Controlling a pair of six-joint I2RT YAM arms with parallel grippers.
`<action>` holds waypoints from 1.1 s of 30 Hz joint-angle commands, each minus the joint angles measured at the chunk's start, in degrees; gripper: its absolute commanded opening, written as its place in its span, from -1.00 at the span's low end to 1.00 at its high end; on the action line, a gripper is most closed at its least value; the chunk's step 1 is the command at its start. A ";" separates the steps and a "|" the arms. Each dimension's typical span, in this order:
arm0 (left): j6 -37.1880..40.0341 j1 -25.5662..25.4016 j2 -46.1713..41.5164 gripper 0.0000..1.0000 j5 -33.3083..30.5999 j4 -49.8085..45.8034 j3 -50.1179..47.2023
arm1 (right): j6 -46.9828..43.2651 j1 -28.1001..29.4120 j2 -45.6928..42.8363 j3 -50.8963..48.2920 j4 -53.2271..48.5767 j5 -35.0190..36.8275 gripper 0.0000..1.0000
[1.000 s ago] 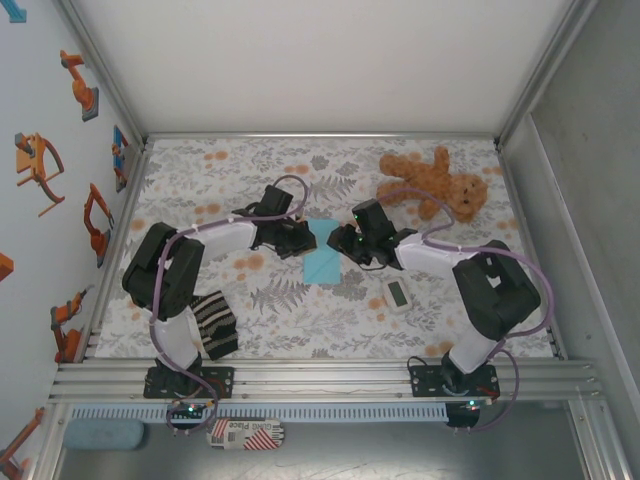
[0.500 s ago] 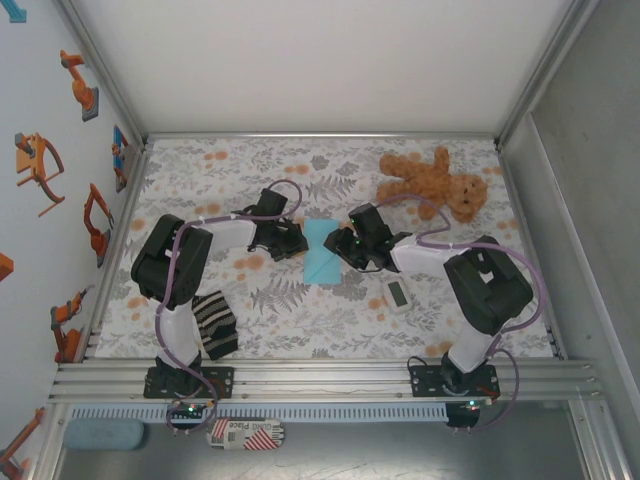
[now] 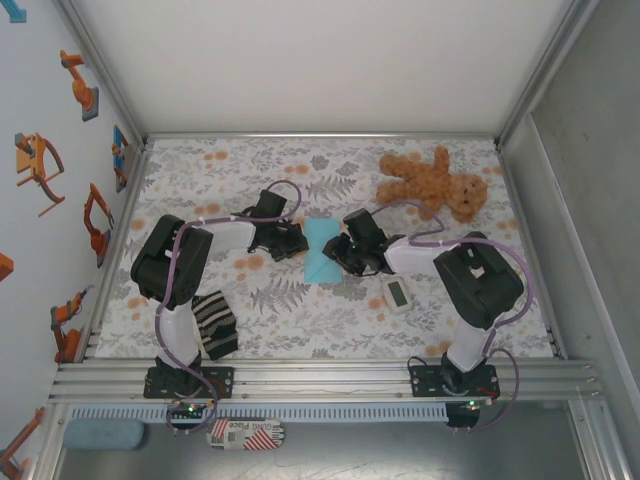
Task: Fold a paper plane with a square sheet of paper (pick it up from the middle)
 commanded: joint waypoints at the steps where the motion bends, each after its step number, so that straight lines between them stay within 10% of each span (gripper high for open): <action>1: -0.68 -0.09 1.83 -0.85 -2.15 -2.63 -2.13 | 0.55 0.35 1.25 1.60 1.82 0.10 -0.20; 33: -1.47 0.09 -0.86 -0.84 -1.94 -6.28 -0.05 | 2.89 0.54 2.75 -3.15 16.69 -3.14 -0.69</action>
